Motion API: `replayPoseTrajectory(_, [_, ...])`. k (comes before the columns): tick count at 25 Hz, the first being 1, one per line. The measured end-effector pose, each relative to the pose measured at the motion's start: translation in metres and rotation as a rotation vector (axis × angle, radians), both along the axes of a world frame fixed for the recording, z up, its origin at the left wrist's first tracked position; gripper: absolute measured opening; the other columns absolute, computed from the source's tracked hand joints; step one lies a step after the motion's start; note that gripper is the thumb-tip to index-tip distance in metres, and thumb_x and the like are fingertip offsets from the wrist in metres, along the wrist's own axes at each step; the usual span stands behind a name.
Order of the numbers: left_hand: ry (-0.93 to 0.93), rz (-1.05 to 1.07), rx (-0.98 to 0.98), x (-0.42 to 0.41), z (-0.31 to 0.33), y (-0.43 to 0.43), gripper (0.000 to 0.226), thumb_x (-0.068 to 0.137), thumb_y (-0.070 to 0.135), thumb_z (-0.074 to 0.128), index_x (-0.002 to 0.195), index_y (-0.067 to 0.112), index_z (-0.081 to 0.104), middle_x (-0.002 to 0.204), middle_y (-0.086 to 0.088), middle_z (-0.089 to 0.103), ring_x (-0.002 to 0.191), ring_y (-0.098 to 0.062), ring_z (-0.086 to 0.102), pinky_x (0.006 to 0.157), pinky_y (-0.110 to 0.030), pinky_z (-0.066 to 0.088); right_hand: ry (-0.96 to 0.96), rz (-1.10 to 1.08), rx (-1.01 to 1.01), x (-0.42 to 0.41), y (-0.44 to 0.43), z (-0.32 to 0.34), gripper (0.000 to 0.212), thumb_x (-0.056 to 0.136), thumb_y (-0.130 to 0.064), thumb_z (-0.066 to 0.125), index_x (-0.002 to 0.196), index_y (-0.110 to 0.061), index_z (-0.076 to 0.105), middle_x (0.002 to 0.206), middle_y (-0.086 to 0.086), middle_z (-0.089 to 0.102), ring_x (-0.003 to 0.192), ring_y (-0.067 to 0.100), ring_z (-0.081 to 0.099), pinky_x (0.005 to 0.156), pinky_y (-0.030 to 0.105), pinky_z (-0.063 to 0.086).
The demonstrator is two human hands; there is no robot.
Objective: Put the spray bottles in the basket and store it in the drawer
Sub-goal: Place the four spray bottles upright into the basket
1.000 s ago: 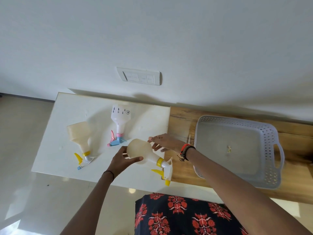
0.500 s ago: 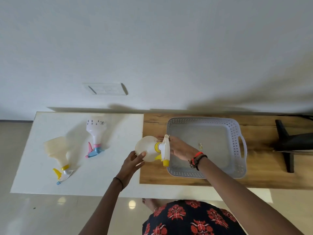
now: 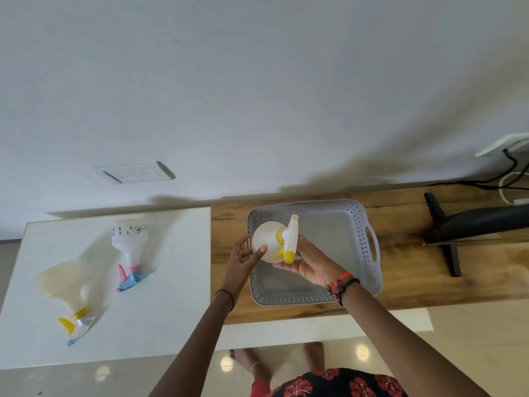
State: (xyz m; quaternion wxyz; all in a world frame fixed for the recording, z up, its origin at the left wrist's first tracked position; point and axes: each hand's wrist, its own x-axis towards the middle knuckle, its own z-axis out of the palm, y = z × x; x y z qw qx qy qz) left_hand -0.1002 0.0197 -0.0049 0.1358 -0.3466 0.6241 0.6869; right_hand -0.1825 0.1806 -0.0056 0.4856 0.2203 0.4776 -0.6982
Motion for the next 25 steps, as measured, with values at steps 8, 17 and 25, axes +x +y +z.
replayPoseTrajectory(8, [-0.021,-0.059,-0.148,-0.031,-0.02,0.018,0.05,0.091,0.028,0.058,0.139,0.017,0.046,0.106,-0.005,0.066,0.103,-0.02,0.062,0.096,-0.037,0.051,0.001,-0.024,0.107,-0.025,-0.002,-0.034,0.043,0.098,-0.029,0.051,0.138,-0.017,0.044,0.133,0.013,0.046,0.121,0.032,0.055,0.092,0.049,0.054])
replayPoseTrajectory(17, [-0.102,-0.075,-0.189,-0.053,-0.045,0.024,0.046,0.093,0.014,0.053,0.138,0.013,0.043,0.105,-0.016,0.06,0.098,-0.026,0.056,0.096,-0.046,0.047,-0.011,0.033,0.222,-0.052,-0.021,-0.06,0.045,0.098,-0.033,0.047,0.141,-0.02,0.043,0.142,0.016,0.045,0.128,0.036,0.049,0.099,0.053,0.048])
replayPoseTrajectory(25, [-0.171,-0.054,-0.202,-0.058,-0.061,0.028,0.053,0.089,0.004,0.05,0.14,0.015,0.039,0.106,-0.009,0.06,0.096,-0.022,0.054,0.087,-0.038,0.046,0.007,0.025,0.341,-0.06,-0.029,-0.076,0.039,0.092,-0.033,0.059,0.122,-0.015,0.043,0.141,0.015,0.042,0.121,0.036,0.054,0.092,0.052,0.053])
